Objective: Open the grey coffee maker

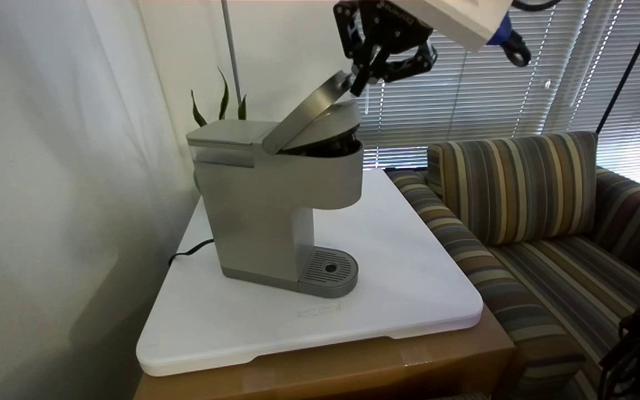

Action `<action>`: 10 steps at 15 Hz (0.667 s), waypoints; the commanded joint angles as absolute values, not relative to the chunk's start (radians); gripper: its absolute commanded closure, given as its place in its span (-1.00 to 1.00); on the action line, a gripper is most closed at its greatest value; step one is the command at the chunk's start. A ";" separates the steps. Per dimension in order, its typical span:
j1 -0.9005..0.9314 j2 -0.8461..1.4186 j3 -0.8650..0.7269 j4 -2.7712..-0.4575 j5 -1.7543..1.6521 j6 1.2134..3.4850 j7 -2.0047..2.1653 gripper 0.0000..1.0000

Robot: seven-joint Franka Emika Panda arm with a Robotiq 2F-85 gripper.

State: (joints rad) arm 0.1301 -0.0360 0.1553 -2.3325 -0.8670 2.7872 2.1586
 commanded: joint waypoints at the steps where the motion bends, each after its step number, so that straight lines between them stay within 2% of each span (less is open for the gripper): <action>1: 0.110 0.001 0.134 -2.310 -0.935 2.919 2.215 1.00; 10: 0.106 -0.021 0.101 -2.285 -1.046 2.987 2.303 1.00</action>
